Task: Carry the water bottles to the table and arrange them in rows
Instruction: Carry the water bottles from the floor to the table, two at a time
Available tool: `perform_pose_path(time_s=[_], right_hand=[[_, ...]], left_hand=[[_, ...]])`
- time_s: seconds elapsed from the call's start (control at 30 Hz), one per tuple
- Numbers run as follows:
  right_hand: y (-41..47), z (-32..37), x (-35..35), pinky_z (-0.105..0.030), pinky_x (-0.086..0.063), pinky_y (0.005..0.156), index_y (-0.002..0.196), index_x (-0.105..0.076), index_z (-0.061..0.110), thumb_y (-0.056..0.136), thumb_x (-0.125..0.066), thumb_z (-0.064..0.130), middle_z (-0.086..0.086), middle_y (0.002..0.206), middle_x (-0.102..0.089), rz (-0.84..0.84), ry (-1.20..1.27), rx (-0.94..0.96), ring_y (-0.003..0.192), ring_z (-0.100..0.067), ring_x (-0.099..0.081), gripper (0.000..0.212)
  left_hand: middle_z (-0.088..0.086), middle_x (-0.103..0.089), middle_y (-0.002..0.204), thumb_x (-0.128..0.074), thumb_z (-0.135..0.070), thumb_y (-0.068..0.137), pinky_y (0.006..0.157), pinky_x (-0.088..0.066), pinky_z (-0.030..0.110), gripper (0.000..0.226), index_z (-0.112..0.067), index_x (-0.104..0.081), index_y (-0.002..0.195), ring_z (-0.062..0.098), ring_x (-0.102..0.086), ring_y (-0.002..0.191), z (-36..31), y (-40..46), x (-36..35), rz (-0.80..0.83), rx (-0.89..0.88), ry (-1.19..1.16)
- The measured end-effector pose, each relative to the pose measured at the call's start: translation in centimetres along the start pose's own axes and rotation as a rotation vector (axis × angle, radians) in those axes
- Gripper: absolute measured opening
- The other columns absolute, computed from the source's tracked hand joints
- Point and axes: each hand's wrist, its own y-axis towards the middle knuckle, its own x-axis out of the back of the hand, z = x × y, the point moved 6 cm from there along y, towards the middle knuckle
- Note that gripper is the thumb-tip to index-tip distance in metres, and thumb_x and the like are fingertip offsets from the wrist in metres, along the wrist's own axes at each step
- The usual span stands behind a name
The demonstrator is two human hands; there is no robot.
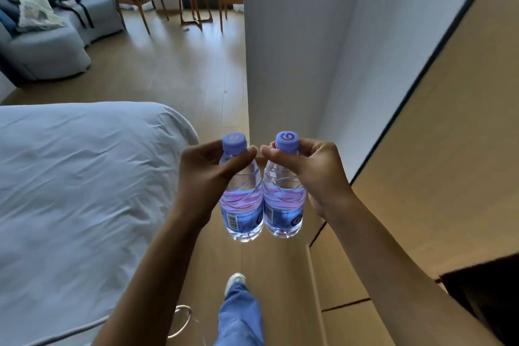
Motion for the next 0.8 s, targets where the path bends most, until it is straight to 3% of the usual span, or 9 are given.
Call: perform_pose_path(time_s=[0.1, 0.2, 0.37, 0.53, 0.8], right_hand=[[6.3, 0.1, -2.5, -0.021, -0.057, 0.062, 0.08, -0.079, 0.018, 0.059, -0.087, 0.038, -0.004, 0.078, -0.076, 0.022, 0.076, 0.012, 0.066, -0.013, -0.071, 0.03], [12.9, 0.4, -5.1, -0.024, -0.059, 0.065, 0.078, -0.076, 0.009, 0.057, -0.085, 0.036, -0.015, 0.081, -0.074, 0.007, 0.092, 0.021, 0.065, -0.015, -0.067, 0.034], [23.3, 1.3, -9.2, -0.022, -0.059, 0.065, 0.075, -0.076, 0.022, 0.059, -0.082, 0.039, -0.003, 0.077, -0.075, 0.036, 0.098, 0.036, 0.065, -0.013, -0.07, 0.024], [32.9, 1.1, -11.9, -0.023, -0.058, 0.07, 0.084, -0.076, 0.019, 0.068, -0.084, 0.032, 0.002, 0.078, -0.076, 0.064, 0.083, 0.028, 0.07, -0.012, -0.071, 0.022], [49.7, 0.8, -15.0, -0.023, -0.057, 0.069, 0.08, -0.078, 0.012, 0.072, -0.087, 0.021, -0.007, 0.075, -0.074, 0.11, 0.089, 0.015, 0.068, -0.014, -0.067, 0.015]], left_hand=[[-0.005, -0.076, 0.076, -0.079, -0.025, 0.072, 0.064, -0.055, 0.018, 0.009, -0.031, -0.076, 0.078, 0.008, -0.066, 0.067, 2.5, 6.0, 1.7, -0.028, 0.03, -0.009], [0.0, -0.076, 0.077, -0.08, -0.019, 0.074, 0.065, -0.054, 0.021, 0.01, -0.026, -0.076, 0.08, 0.009, -0.064, 0.067, 4.6, 12.6, 3.8, -0.039, 0.039, 0.013], [-0.011, -0.076, 0.077, -0.081, -0.013, 0.075, 0.064, -0.052, 0.015, 0.016, -0.024, -0.076, 0.085, 0.004, -0.069, 0.068, 7.1, 22.8, 6.9, -0.061, 0.046, 0.029], [-0.008, -0.077, 0.079, -0.081, -0.016, 0.076, 0.068, -0.054, 0.019, 0.015, -0.025, -0.076, 0.086, 0.01, -0.071, 0.071, 10.0, 31.5, 9.1, -0.096, 0.07, 0.062], [-0.009, -0.077, 0.079, -0.083, -0.022, 0.073, 0.069, -0.056, 0.019, 0.015, -0.033, -0.078, 0.08, 0.007, -0.068, 0.069, 15.3, 46.6, 10.5, -0.178, 0.105, 0.057]])
